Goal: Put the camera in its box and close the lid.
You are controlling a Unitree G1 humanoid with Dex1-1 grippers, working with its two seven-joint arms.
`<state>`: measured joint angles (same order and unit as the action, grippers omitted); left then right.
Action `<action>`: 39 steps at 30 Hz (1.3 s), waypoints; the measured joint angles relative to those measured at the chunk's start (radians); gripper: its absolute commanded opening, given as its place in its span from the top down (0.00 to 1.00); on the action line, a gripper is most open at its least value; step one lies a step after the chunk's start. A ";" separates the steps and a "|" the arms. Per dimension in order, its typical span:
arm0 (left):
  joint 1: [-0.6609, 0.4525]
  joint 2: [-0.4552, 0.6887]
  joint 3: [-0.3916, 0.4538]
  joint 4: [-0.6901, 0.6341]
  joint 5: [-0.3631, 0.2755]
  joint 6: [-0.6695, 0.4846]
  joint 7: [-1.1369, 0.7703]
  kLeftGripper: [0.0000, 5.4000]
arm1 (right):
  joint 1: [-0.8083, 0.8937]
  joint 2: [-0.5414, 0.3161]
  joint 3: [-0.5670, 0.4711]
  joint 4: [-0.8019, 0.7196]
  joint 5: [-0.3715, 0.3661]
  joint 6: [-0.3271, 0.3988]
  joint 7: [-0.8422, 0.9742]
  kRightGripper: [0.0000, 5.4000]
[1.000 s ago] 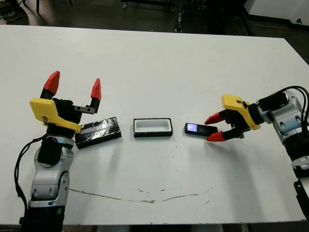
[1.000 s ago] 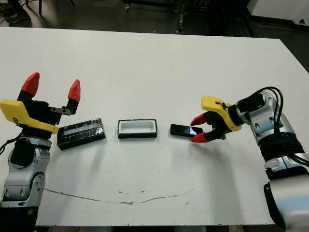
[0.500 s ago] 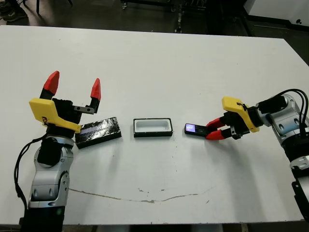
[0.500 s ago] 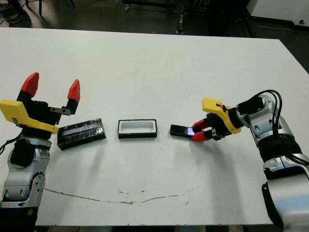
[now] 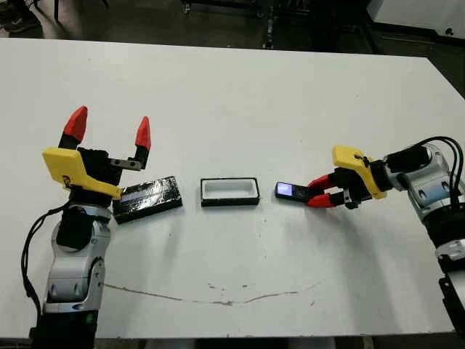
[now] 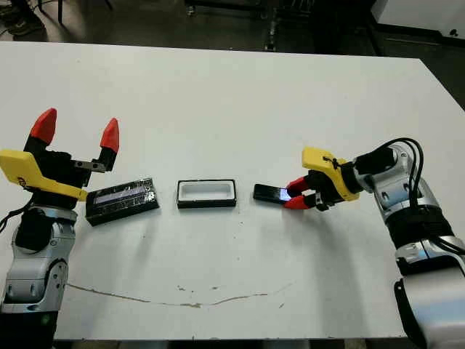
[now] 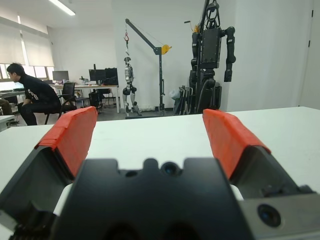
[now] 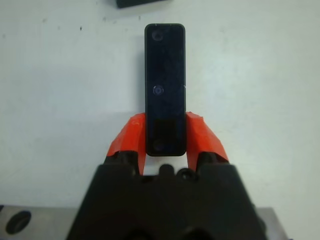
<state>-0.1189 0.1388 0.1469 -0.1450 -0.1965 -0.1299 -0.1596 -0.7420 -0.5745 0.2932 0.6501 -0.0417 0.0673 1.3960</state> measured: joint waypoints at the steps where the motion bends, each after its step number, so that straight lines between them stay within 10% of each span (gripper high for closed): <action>1: 0.000 0.000 0.000 0.000 0.000 0.000 0.000 0.00 | -0.003 0.000 -0.007 -0.002 0.009 0.007 0.000 0.69; 15: 0.000 -0.003 -0.003 0.000 0.000 0.000 0.000 0.00 | -0.206 0.067 -0.066 0.100 0.100 0.075 0.068 0.69; 28: 0.000 -0.005 -0.001 0.000 -0.007 0.001 0.000 0.00 | -0.360 0.201 -0.010 0.425 -0.016 -0.142 0.095 0.69; 39: 0.000 -0.006 -0.002 0.000 -0.007 0.001 0.002 0.00 | -0.411 0.268 0.052 0.442 -0.102 -0.156 0.156 0.69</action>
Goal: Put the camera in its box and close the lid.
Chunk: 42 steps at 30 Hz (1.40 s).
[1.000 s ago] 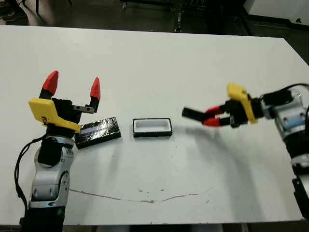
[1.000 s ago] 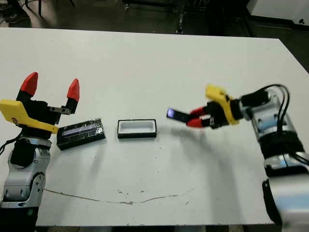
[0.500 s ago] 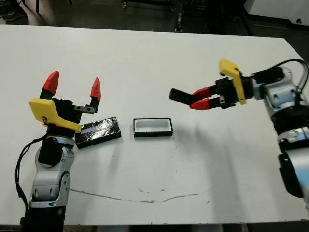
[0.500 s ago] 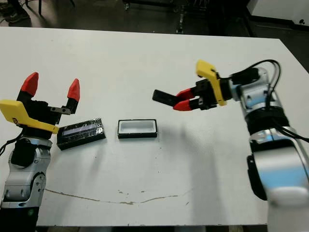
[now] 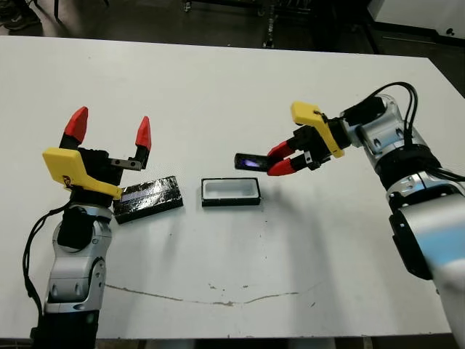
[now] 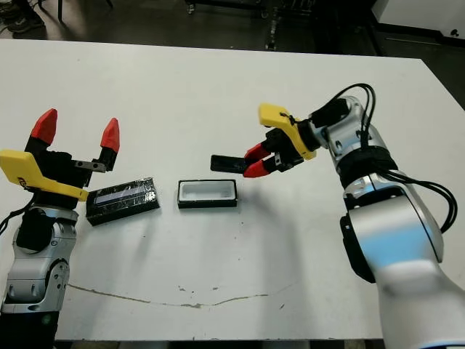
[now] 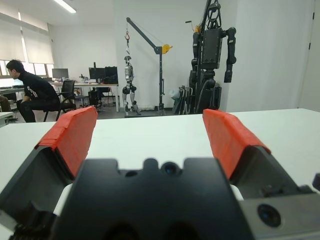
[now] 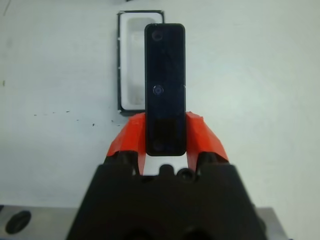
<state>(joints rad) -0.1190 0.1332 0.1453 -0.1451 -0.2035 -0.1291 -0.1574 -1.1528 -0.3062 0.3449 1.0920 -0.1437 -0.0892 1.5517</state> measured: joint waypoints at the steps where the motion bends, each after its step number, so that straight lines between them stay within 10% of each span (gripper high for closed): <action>1: 0.000 0.000 0.000 0.000 0.000 0.000 0.000 0.00 | -0.001 0.004 0.004 -0.005 -0.006 0.003 0.004 0.69; 42: 0.005 -0.020 0.005 -0.008 -0.007 0.008 0.008 0.00 | 0.021 0.031 0.148 -0.386 -0.060 0.250 0.019 0.69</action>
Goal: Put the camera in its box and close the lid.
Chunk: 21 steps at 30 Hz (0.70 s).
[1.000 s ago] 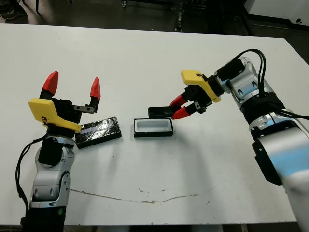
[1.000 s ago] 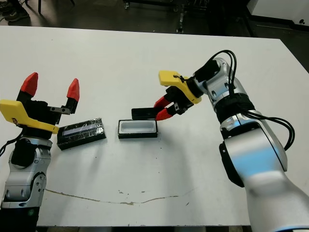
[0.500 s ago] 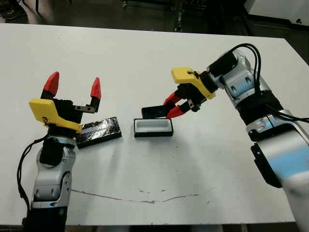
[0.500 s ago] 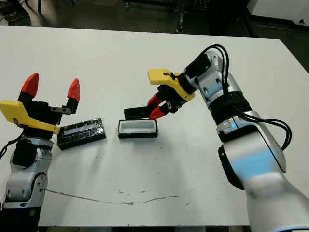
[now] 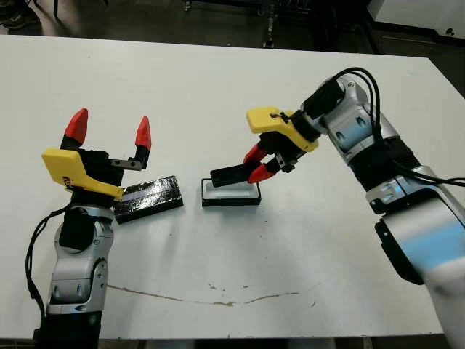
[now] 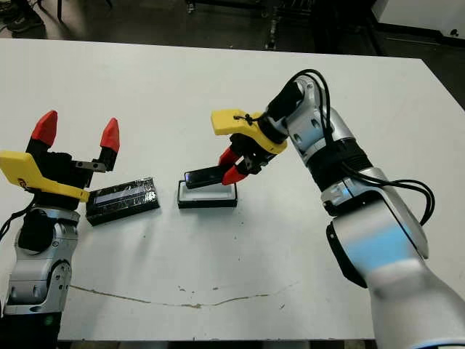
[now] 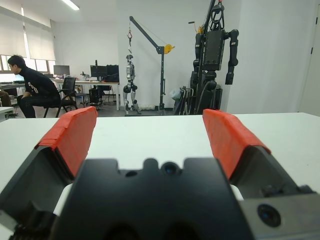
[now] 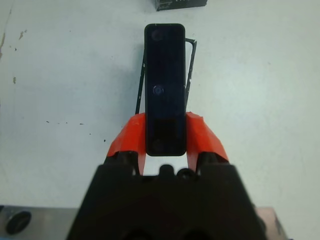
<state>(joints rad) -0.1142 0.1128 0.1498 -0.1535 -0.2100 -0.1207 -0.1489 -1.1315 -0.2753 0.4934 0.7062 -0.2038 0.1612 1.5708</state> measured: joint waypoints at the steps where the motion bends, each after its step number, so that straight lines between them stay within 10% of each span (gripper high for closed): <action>1: 0.000 0.000 0.000 0.000 0.000 0.000 0.000 0.00 | 0.000 0.002 0.001 0.000 0.000 0.000 0.000 0.69; 21: 0.007 -0.004 -0.001 0.000 -0.008 0.000 0.005 0.00 | 0.012 0.007 0.050 -0.077 -0.049 0.079 -0.069 0.69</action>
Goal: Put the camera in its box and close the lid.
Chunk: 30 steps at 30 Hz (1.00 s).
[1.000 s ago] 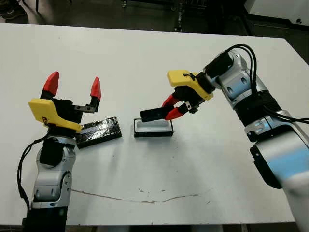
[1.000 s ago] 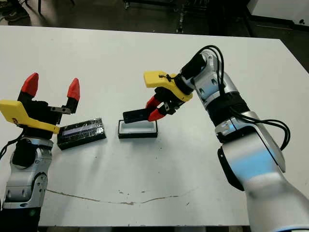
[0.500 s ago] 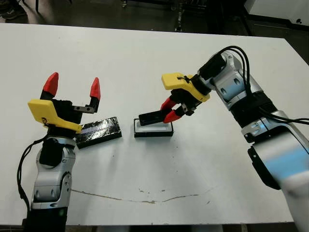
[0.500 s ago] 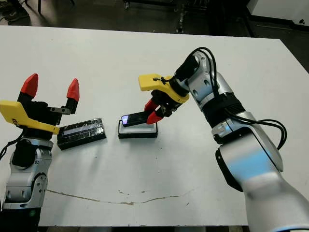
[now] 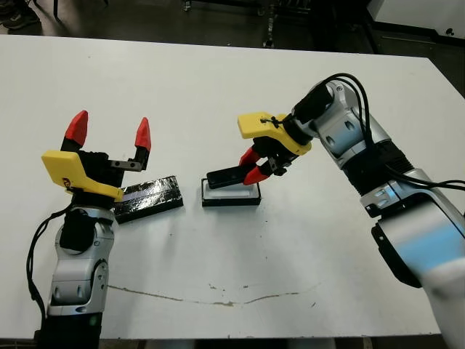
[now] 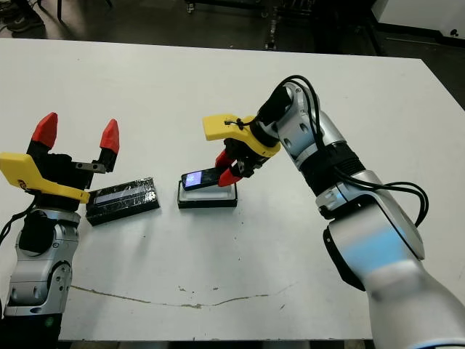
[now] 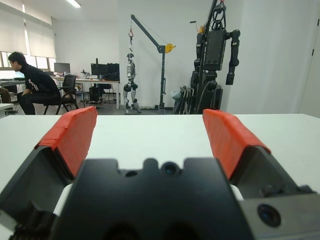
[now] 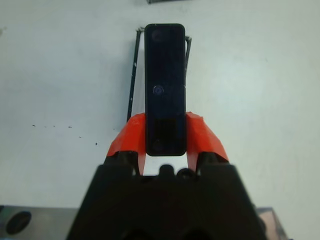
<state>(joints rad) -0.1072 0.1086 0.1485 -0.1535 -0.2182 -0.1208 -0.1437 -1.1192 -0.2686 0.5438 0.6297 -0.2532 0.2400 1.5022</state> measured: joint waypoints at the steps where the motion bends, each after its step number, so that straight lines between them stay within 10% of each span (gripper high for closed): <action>1: 0.001 0.000 0.000 0.000 0.001 0.000 0.001 0.00 | 0.000 0.000 0.006 -0.009 -0.008 0.009 -0.005 0.69; 30: 0.008 -0.003 -0.002 0.000 0.015 -0.003 0.006 0.00 | 0.001 -0.014 0.065 -0.088 -0.053 0.082 -0.014 0.69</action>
<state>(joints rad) -0.0996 0.1057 0.1467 -0.1535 -0.2029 -0.1240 -0.1378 -1.1182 -0.2829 0.6083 0.5421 -0.3058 0.3220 1.4877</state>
